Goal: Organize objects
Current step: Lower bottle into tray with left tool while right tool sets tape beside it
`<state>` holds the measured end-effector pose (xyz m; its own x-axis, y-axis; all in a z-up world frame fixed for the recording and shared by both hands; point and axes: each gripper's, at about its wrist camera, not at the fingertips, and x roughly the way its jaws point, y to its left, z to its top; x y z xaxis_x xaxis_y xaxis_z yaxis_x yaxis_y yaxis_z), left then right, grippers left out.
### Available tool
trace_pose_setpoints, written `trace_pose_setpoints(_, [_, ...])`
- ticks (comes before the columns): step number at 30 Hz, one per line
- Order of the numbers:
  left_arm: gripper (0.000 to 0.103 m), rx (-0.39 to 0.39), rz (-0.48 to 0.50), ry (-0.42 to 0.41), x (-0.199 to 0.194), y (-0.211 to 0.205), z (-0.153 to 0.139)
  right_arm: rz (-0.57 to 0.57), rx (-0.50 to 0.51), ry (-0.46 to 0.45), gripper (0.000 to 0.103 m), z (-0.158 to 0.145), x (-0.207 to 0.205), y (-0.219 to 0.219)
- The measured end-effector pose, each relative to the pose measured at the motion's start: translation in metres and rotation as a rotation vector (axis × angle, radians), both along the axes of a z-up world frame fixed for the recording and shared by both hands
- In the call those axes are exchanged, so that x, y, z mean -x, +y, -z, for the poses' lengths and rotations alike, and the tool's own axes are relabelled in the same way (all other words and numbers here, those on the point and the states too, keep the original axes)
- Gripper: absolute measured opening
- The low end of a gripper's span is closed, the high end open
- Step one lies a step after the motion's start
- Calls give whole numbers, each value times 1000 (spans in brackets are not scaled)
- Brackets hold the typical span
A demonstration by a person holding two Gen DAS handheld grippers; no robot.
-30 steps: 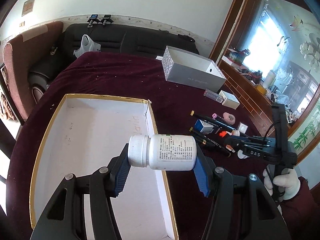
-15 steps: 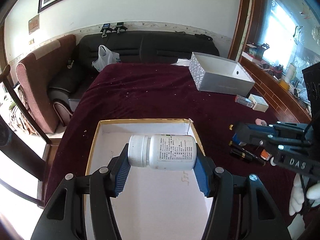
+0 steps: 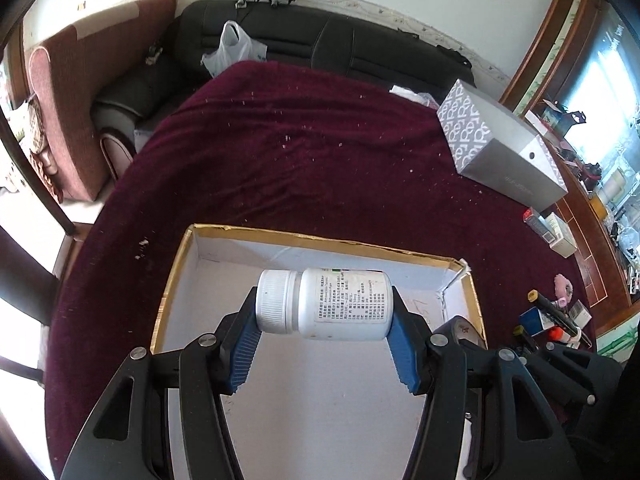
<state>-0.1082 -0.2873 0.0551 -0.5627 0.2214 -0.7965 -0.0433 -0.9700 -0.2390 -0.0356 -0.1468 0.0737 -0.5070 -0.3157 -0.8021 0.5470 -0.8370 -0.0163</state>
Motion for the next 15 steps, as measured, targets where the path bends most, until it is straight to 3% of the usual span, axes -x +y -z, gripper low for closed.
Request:
trace_pose_setpoints(6, [52, -9, 7, -42, 11, 11, 21, 18, -41, -10, 14, 19, 12, -4])
trace_pose_setpoints(15, [53, -2, -2, -52, 21, 25, 27, 44, -21, -40, 14, 31, 23, -1])
